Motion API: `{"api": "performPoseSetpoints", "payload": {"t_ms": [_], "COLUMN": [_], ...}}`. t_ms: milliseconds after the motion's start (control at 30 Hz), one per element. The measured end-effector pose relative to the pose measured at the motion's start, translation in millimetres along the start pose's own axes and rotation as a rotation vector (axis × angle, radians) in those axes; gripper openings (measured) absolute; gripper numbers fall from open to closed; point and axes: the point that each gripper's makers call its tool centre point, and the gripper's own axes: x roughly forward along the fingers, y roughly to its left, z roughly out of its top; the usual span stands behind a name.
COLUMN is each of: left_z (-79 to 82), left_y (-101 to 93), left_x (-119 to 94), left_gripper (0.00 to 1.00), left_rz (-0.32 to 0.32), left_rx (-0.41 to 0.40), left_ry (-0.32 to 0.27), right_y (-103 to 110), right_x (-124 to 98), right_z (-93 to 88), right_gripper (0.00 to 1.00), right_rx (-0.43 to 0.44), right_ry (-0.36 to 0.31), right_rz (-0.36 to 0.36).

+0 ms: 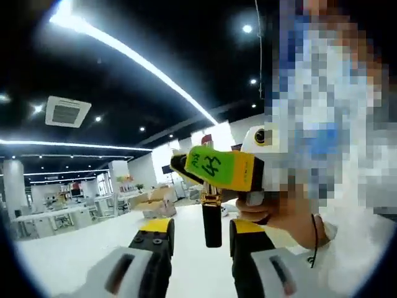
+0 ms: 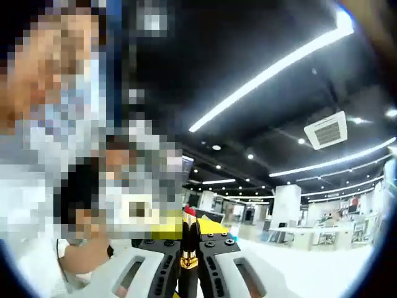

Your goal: Unscrew the lipstick cap, remove the lipstick, and put the cap back on the lipstick

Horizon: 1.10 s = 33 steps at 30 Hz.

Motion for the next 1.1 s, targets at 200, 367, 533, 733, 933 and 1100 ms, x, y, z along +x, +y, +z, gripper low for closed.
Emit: {"api": "performPoseSetpoints", "payload": {"t_ms": [200,367,533,733,933,1100], "left_z": [3.2,1.5,-0.1,4.3,14.6,23.3], "left_y": [-0.6,-5.5,-9.2,-34.8,-71.1,-95.2], "left_x": [-1.0,-1.0,-2.7,-13.1,-30.4,-37.6], "left_gripper": [0.25,0.13,0.13,0.13,0.13,0.13], "left_rz": [0.001,-0.034,-0.064,-0.267,-0.586,-0.737], "left_rx": [0.028,-0.011,-0.041,-0.182,-0.452,-0.537], "left_ry": [-0.008,-0.002,0.013,0.008,-0.025,-0.056], "right_y": [4.7,5.5,8.7,23.3,56.3,74.3], "right_x": [2.2,3.2,3.1,-3.1,-12.2,-16.1], "right_z": [2.0,1.4,0.8,6.6,17.2,25.5], "right_gripper": [0.06,0.06,0.06,0.06,0.06,0.06], "right_rx": [-0.013,-0.015,0.028,0.242,0.515,0.635], "right_ry": [-0.015,-0.016,-0.013,-0.027,-0.06,-0.098], "right_rz": [0.005,0.004,0.035,0.196,0.47,0.609]}}
